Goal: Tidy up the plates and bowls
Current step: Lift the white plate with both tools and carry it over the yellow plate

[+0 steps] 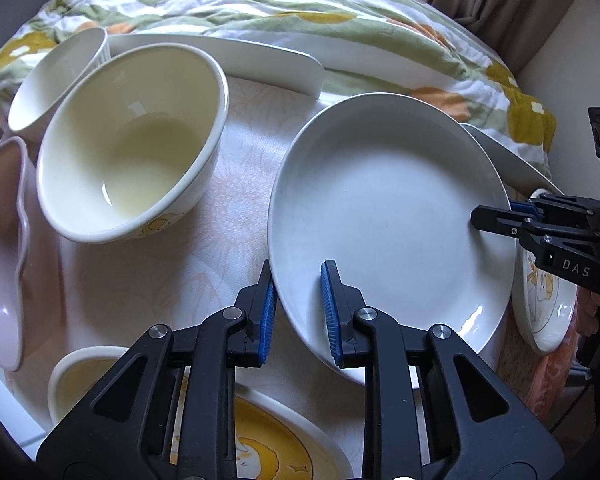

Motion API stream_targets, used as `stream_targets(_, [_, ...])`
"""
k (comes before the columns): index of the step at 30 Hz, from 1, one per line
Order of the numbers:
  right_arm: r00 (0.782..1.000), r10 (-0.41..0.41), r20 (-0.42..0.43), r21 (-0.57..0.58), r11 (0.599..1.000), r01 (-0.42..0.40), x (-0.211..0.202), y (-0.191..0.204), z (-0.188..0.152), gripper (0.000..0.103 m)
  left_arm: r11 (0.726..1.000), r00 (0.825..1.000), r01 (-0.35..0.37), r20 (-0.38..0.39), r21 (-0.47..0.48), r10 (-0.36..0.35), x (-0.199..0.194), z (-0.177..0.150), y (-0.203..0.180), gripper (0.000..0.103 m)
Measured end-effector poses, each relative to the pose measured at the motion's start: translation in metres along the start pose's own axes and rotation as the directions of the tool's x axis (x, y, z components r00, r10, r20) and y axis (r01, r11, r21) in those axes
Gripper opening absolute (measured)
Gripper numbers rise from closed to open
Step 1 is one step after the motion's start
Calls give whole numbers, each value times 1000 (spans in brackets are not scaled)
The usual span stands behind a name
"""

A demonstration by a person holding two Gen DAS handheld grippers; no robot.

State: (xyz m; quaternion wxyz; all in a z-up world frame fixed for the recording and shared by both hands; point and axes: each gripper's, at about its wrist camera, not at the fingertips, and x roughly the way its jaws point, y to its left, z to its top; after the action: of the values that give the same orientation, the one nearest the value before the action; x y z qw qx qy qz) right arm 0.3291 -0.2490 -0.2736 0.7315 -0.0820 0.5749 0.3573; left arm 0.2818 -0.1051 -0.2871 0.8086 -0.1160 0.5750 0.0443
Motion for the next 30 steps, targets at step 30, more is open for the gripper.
stream_targets(30, [992, -102, 80, 221, 972, 83, -63, 132, -64, 17, 973, 996, 91, 1, 214, -94, -110, -73, 67, 19])
